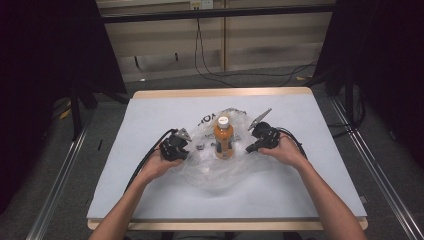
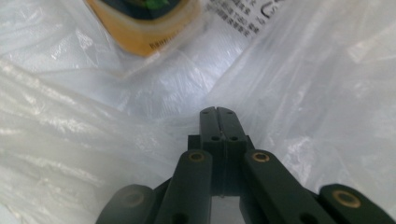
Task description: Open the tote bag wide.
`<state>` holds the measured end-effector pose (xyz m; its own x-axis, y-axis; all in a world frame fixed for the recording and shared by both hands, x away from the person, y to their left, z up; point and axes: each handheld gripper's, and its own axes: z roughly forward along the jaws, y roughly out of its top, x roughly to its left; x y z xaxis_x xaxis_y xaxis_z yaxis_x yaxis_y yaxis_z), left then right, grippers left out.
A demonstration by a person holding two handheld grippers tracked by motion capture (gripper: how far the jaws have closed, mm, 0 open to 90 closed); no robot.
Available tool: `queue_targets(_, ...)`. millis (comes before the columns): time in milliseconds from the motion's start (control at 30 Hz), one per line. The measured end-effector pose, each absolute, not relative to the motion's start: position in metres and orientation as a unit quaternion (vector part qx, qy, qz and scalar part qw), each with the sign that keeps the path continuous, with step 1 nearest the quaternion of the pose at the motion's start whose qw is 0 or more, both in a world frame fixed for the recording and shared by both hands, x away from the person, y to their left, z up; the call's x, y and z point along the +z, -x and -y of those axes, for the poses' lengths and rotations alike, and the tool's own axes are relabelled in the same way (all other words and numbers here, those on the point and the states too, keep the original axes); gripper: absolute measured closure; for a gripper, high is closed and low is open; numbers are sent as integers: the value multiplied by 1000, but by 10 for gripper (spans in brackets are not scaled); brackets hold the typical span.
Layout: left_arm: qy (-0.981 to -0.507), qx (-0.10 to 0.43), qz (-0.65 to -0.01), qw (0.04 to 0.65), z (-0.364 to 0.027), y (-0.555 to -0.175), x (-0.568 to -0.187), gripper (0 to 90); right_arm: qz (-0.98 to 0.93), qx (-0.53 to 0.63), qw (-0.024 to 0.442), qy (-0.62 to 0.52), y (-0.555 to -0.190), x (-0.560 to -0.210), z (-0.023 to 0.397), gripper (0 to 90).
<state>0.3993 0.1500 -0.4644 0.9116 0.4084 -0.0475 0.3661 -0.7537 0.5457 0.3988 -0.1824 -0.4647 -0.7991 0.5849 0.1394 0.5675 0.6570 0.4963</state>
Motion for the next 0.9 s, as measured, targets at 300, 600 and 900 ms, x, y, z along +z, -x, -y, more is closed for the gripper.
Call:
queue_targets(300,-931,37,-220,288,-162,-401,-465,900,-908,263,18,-324,-397,-464,199,900)
queue_targets(600,-922,69,-227,305,-158,-397,-469,900,-901,285,23,-326,-400,-468,190,900)
queue_targets(900,-906,37,-229,355,-165,-399,-469,900,-896,302,28,-325,-400,-468,186,900)
